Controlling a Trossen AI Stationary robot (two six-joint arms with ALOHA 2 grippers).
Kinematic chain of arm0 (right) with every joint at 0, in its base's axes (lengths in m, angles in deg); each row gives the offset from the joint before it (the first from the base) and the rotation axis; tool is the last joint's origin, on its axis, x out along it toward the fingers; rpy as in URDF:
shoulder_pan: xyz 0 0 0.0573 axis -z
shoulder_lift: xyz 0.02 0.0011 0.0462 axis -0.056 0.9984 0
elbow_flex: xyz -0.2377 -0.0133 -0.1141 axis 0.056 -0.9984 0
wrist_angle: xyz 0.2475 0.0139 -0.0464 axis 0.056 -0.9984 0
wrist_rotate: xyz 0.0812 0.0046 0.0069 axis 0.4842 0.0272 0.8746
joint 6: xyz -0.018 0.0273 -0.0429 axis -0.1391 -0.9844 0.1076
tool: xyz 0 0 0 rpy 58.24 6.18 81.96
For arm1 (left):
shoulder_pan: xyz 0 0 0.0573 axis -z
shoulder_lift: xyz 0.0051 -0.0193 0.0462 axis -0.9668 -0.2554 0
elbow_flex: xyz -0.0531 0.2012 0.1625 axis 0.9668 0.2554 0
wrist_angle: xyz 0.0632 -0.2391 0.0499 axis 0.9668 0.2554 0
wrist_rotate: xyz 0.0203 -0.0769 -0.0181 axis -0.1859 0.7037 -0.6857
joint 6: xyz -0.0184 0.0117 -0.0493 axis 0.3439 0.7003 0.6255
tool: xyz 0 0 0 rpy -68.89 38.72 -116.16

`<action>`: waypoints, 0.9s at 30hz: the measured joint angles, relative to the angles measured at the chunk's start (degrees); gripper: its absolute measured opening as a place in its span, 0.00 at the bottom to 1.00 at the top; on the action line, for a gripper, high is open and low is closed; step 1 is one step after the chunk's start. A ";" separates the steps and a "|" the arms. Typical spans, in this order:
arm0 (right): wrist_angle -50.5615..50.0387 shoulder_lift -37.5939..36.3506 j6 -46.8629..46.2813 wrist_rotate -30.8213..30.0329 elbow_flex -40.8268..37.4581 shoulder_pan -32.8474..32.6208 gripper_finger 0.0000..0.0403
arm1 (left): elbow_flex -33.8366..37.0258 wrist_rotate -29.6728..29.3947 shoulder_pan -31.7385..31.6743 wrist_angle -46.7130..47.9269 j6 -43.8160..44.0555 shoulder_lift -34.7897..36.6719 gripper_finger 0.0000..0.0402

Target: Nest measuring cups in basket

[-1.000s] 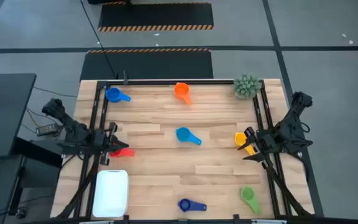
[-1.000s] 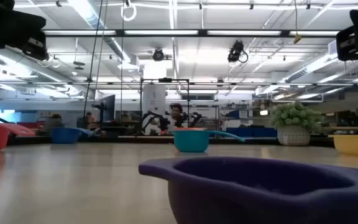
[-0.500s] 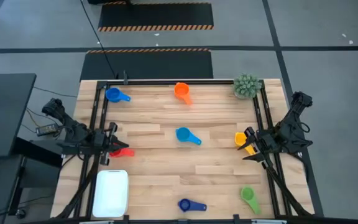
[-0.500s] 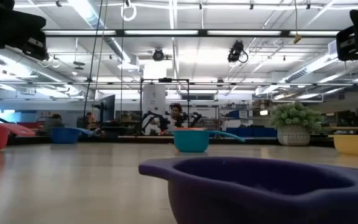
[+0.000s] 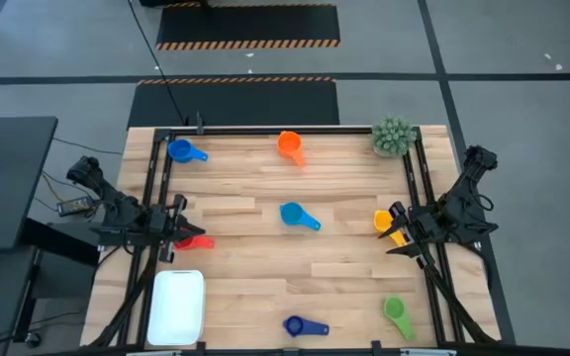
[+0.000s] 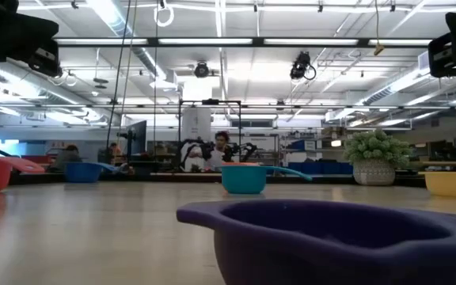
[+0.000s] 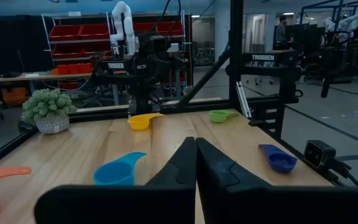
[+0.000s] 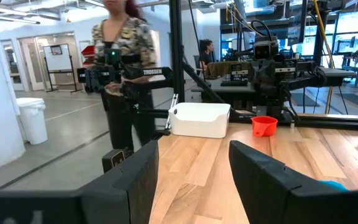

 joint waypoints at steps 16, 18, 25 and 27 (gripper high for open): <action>0.00 0.02 0.00 0.00 0.00 0.01 0.50 | 0.00 0.00 0.01 -1.39 -0.01 -0.02 0.02; -0.01 0.01 0.00 0.00 0.01 0.00 0.50 | 0.00 0.02 0.00 -2.83 1.42 -0.02 0.02; -0.02 0.02 0.00 0.00 0.00 0.00 0.50 | -0.03 0.07 0.00 -4.35 10.24 -0.01 0.02; -0.01 0.00 0.00 0.00 0.00 0.01 0.50 | -0.03 0.03 0.00 -4.31 12.76 -0.02 0.02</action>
